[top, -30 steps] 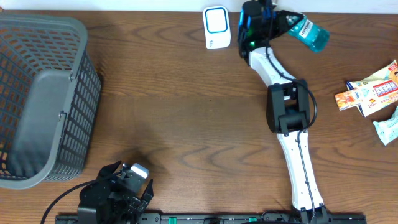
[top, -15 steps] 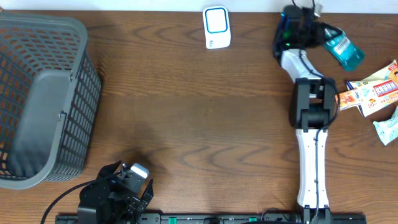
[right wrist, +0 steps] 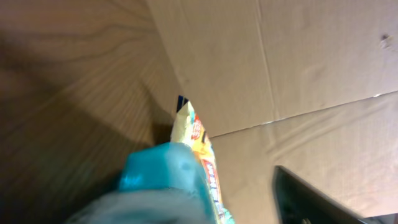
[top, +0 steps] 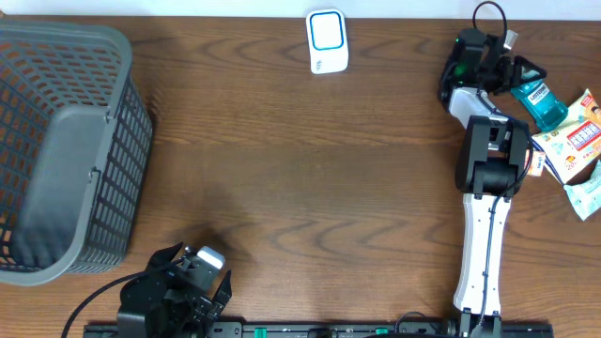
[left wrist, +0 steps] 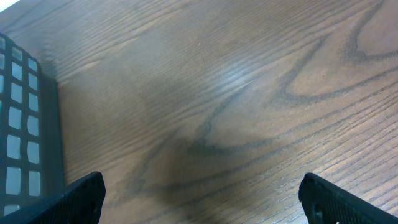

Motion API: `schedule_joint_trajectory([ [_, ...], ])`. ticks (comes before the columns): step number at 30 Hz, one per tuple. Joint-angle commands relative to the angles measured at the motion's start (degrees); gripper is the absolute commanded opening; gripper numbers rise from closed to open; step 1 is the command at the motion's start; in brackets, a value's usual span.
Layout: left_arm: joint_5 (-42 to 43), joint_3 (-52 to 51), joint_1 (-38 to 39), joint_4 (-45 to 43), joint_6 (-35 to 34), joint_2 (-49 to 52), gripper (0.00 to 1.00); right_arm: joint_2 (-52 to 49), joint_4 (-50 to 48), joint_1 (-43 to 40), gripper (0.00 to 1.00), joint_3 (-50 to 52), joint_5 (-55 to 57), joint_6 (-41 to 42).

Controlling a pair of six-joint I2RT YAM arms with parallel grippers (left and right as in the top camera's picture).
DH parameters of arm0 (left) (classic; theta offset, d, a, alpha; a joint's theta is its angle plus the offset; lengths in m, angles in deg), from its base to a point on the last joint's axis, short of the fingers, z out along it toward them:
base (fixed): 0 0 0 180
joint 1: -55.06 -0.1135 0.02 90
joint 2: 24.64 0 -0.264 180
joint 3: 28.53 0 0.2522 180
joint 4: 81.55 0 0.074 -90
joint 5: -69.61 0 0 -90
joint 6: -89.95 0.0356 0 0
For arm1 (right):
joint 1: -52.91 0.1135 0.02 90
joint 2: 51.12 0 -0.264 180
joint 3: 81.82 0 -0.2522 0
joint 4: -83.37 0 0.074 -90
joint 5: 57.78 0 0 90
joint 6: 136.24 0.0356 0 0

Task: Scan the item barcode
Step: 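Lower the bottle at the right edge and open the right gripper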

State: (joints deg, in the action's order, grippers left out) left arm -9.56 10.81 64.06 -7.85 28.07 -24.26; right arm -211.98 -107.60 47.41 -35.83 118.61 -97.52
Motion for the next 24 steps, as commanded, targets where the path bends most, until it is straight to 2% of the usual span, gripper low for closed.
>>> schedule_joint_trajectory([
  [1,-0.76,-0.15,-0.24,0.66,0.55,0.0,0.99,2.69,-4.13,1.09,0.98,-0.55,3.34,-1.97],
  [3,-0.79,-0.15,-0.24,0.66,0.55,0.0,0.99,3.17,-10.29,1.42,0.99,-0.55,4.24,-4.42],
  [7,-0.76,-0.15,-0.24,0.66,0.55,0.0,0.99,4.31,-28.79,2.27,0.99,-0.55,4.24,-16.46],
  [12,-0.76,-0.15,-0.24,0.66,0.55,0.0,0.99,7.19,-63.65,3.63,0.99,-0.55,4.2,-34.58],
  [18,-0.76,-0.15,-0.24,0.66,0.55,0.0,0.99,12.2,-64.85,3.23,0.99,-0.57,4.24,-36.0],
  [24,-0.76,-0.15,-0.24,0.66,0.55,0.0,0.99,19.56,-64.81,6.78,0.99,-0.57,4.22,-35.98],
])
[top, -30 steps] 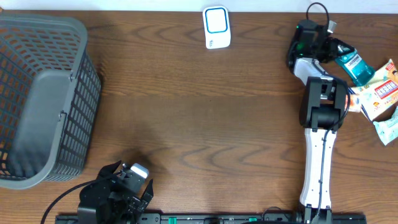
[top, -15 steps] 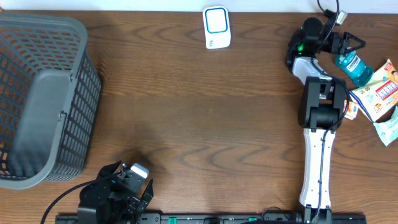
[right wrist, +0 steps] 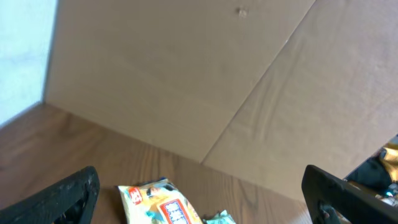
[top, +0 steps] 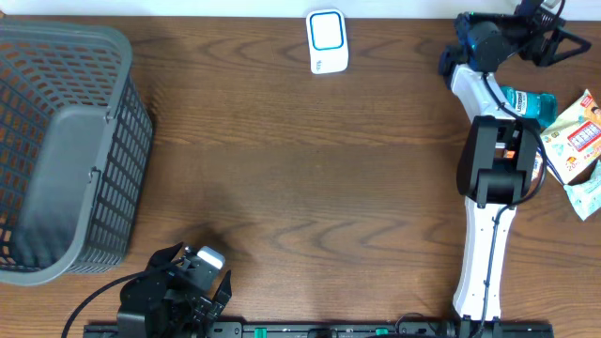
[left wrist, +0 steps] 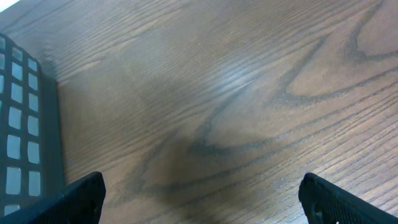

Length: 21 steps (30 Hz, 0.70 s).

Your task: Scan the item barcode

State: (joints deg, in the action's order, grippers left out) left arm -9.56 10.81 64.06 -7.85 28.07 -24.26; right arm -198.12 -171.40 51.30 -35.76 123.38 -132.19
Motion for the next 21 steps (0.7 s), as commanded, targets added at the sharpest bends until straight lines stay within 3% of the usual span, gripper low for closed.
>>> schedule_joint_trajectory([
  [1,-0.76,-0.15,-0.24,0.66,0.55,0.0,0.99,7.15,-1.01,3.74,0.99,-0.63,-0.55,-1.31],
  [6,-0.76,-0.15,-0.24,0.66,0.55,0.0,0.99,16.79,2.16,8.9,0.99,-0.63,-0.55,-1.33],
  [12,-0.76,-0.15,-0.24,0.66,0.55,0.0,0.99,31.12,16.0,17.05,0.99,-0.63,-0.66,3.89],
  [16,-0.79,-0.15,-0.24,0.66,0.55,0.0,0.99,39.5,36.52,24.48,0.99,-0.63,-6.21,11.34],
  [21,-0.76,-0.15,-0.24,0.66,0.55,0.0,0.99,45.97,76.32,34.49,0.99,-0.63,-20.85,22.4],
])
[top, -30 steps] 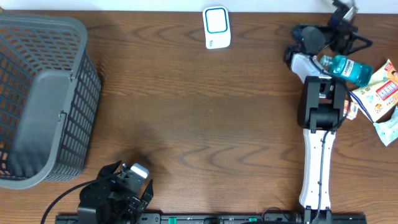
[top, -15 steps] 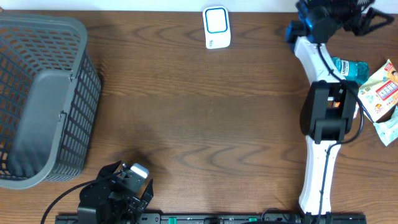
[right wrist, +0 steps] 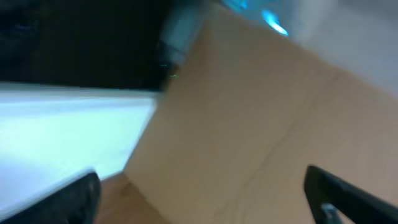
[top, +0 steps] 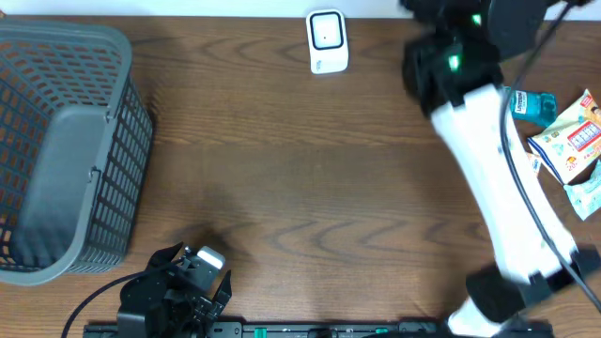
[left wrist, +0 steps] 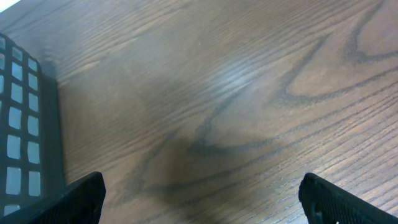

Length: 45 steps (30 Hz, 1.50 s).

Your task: Scan the item barcode

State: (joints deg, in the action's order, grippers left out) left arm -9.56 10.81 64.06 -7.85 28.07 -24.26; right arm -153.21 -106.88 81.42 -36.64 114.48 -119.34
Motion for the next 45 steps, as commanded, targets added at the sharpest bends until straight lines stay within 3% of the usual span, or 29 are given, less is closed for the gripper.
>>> schedule_joint_trajectory([
  [1,-0.76,-0.15,-0.24,0.66,0.55,0.0,0.99,1.73,20.24,6.14,0.99,0.24,-15.39,11.47],
  [10,-0.76,-0.15,-0.24,0.66,0.55,0.0,0.99,1.99,71.25,12.44,0.99,0.42,-39.21,31.01],
  [11,-0.76,-0.15,-0.24,0.66,0.55,0.0,0.99,1.99,78.05,11.78,0.99,0.42,-41.48,36.89],
  [16,-0.79,-0.15,-0.24,0.66,0.55,0.0,0.99,3.06,90.64,8.7,0.99,0.42,-43.8,60.5],
  [21,-0.76,-0.15,-0.24,0.66,0.55,0.0,0.99,6.78,104.67,4.83,0.99,0.42,-50.56,72.22],
  [29,-0.76,-0.15,-0.24,0.66,0.55,0.0,0.99,16.7,114.01,6.71,0.99,0.46,-50.56,82.95],
  [37,-0.76,-0.15,-0.24,0.66,0.55,0.02,0.99,32.35,113.61,13.05,0.97,5.18,-51.34,85.61],
  [42,-0.76,-0.15,-0.24,0.66,0.55,0.0,0.99,46.75,111.69,13.55,0.99,18.73,-48.98,94.38],
  [45,-0.76,-0.15,-0.24,0.66,0.55,0.0,0.99,55.36,106.44,13.53,0.99,31.91,-47.67,99.91],
])
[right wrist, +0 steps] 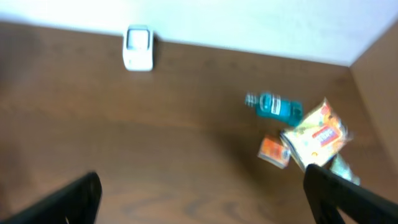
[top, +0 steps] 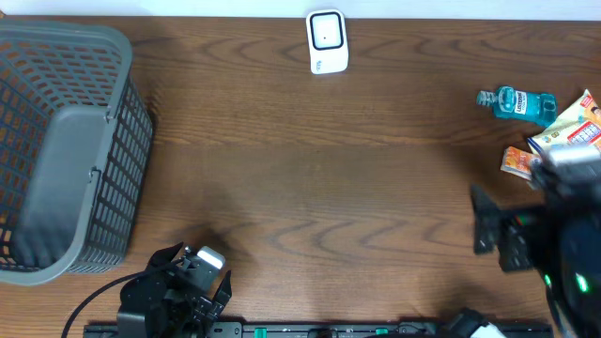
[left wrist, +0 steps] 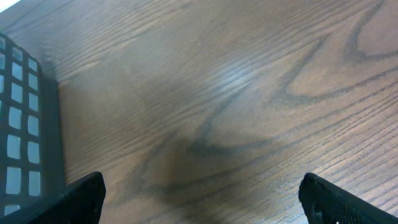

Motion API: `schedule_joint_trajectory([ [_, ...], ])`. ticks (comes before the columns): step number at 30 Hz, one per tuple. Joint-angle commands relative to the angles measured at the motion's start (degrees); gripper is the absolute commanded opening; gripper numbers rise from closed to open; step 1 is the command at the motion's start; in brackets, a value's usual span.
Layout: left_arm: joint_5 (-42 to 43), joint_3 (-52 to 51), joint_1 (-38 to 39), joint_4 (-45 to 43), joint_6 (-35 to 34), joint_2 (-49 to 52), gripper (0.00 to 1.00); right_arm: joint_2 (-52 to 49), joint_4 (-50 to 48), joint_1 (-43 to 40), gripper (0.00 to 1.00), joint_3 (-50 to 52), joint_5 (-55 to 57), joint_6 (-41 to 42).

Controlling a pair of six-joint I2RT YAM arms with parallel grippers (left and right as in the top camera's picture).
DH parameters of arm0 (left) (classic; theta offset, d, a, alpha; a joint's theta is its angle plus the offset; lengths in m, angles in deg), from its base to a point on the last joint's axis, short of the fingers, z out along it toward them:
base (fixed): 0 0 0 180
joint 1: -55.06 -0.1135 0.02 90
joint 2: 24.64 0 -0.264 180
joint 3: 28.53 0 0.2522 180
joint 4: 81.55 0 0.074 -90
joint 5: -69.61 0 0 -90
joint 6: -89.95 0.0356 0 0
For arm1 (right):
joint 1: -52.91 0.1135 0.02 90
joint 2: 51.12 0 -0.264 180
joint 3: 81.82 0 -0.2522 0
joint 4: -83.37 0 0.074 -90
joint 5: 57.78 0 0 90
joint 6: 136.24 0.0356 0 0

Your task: Scan the item barcode

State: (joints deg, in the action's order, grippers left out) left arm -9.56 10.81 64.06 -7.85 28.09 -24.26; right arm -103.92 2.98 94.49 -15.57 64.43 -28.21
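The white barcode scanner stands at the table's back edge and also shows in the right wrist view. A teal bottle lies on its side at the back right. Beside it lie an orange packet and a yellow snack bag. My right gripper hangs high over the right front, open and empty, well clear of the items. My left gripper rests open at the front left over bare wood.
A grey mesh basket fills the left side, and its wall shows at the left edge of the left wrist view. A pale green packet lies at the right edge. Brown wood table.
The right arm was stretched up toward the back right, its camera on cardboard. Now it is raised over the right front, looking down on the table. The items and left arm are unmoved.
The right gripper was down at the teal bottle, which filled its view. Then it stood open past the bottle at the back edge, the bottle lying a little further left. After that the arm was lifted high, and now it hangs over the right front, empty.
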Motion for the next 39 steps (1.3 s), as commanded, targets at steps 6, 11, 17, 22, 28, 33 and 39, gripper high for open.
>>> schedule_joint_trajectory([
  [6,-0.76,-0.15,-0.24,0.66,0.52,0.0,0.99,17.09,-28.22,0.46,0.99,40.24,-0.79,8.76],
  [11,-0.76,-0.15,-0.24,0.66,0.52,0.0,0.99,16.13,-57.42,0.15,0.99,60.28,7.82,3.98],
  [17,-0.76,-0.15,-0.24,0.66,0.5,0.0,0.99,11.76,-77.88,-2.32,0.99,70.01,17.09,3.98],
  [22,-0.79,-0.15,-0.24,0.66,0.52,0.0,0.99,10.8,-77.92,-2.91,0.99,70.1,13.29,4.0],
  [28,-0.79,-0.15,-0.24,0.66,0.52,0.0,0.99,10.8,-77.16,-2.91,0.99,70.1,4.0,4.04],
  [33,-0.76,-0.15,-0.24,0.66,0.52,0.0,0.99,10.8,-74.05,-2.93,0.99,70.1,-0.42,2.67],
  [39,-0.76,-0.15,-0.24,0.66,0.52,0.0,0.99,10.78,-72.08,-2.86,0.99,70.1,-5.53,2.73],
])
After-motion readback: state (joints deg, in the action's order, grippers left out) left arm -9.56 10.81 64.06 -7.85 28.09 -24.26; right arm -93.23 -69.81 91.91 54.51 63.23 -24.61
